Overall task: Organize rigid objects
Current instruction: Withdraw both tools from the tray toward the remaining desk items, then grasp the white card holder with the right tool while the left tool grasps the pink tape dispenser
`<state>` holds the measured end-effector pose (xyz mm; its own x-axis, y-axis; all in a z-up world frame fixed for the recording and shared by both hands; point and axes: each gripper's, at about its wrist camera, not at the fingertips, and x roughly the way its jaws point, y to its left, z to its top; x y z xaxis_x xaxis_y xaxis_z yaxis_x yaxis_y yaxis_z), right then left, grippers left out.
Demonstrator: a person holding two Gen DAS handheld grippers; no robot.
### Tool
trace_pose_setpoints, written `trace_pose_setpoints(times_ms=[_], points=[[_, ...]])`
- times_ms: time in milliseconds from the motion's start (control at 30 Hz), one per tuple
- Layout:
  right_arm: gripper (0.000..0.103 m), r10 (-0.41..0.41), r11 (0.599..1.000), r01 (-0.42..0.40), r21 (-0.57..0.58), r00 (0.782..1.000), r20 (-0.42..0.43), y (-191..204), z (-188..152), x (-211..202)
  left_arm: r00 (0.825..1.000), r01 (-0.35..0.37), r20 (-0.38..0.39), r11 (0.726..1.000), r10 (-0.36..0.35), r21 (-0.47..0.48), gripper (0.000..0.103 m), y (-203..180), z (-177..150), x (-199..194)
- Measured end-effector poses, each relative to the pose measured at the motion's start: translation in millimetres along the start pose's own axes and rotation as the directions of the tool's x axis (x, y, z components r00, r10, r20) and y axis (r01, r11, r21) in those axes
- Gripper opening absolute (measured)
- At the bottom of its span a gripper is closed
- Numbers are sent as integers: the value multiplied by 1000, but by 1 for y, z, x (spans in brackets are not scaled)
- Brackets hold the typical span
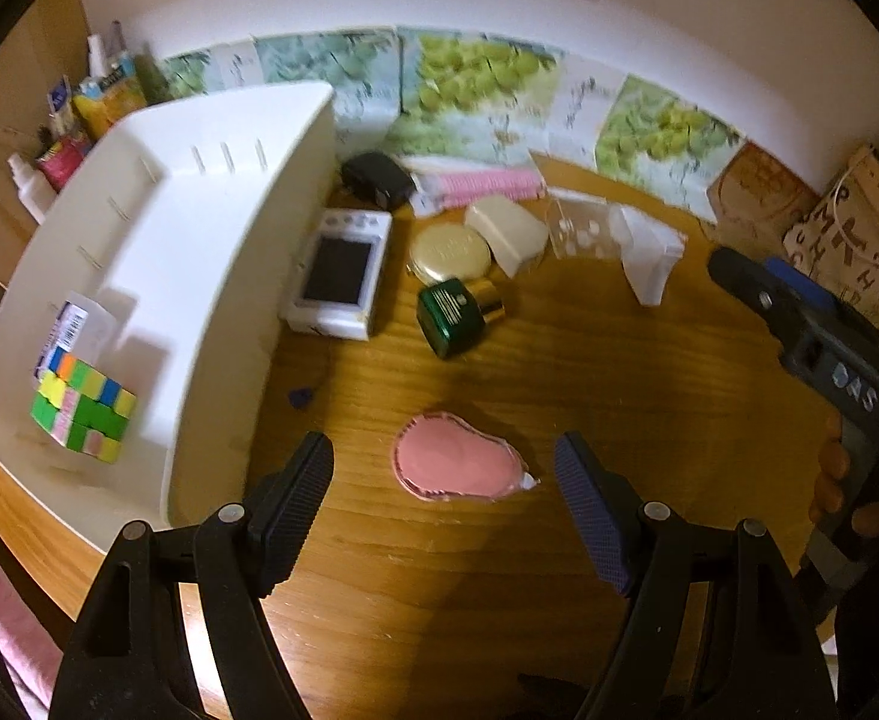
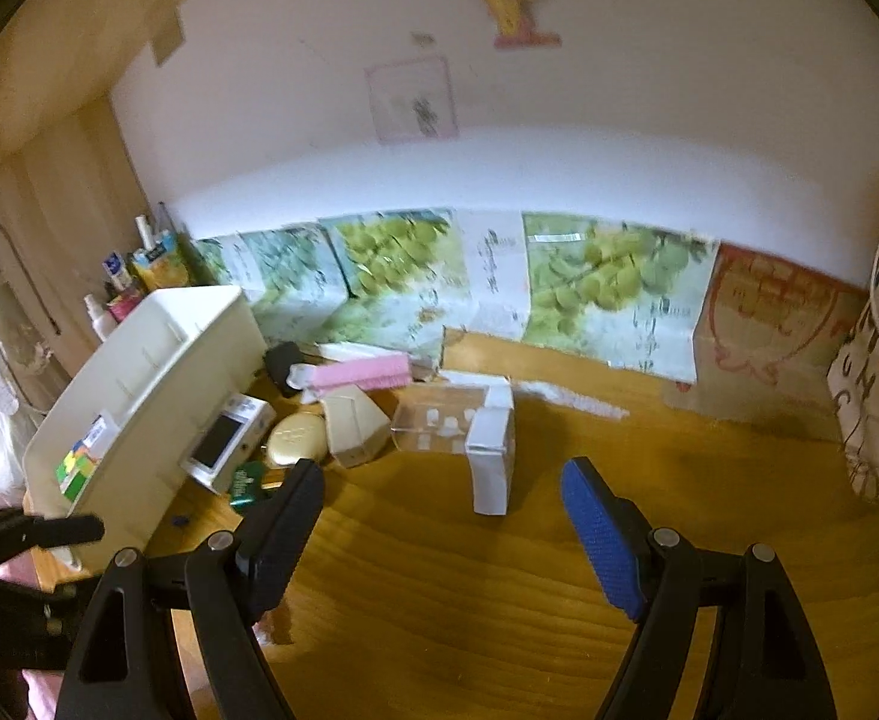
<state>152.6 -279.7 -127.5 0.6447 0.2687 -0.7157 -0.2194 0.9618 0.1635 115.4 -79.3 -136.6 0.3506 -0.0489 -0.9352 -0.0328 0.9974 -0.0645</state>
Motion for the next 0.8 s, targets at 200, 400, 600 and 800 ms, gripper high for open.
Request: trace_pose_setpoints(times_ms=[200,400,600,800], points=[[82,7,997,-2,77,998,-59,-13,-2,28,995,21,-94,1000,-20,14,79,-13,0,23],[77,3,988,7,155,998,-65,-24,-3,48,985,41,-168,999,-42,-10,79,-18,7,38],[63,8,974,7,225,998,-65,-31,-5,67,975,30,-221,1000,-31,-9,79,-22,14,48],[52,15,976,-1,220,998,-58,-29,-5,76,963,24,-269,1000,-23,-2,79,-26,13,57]])
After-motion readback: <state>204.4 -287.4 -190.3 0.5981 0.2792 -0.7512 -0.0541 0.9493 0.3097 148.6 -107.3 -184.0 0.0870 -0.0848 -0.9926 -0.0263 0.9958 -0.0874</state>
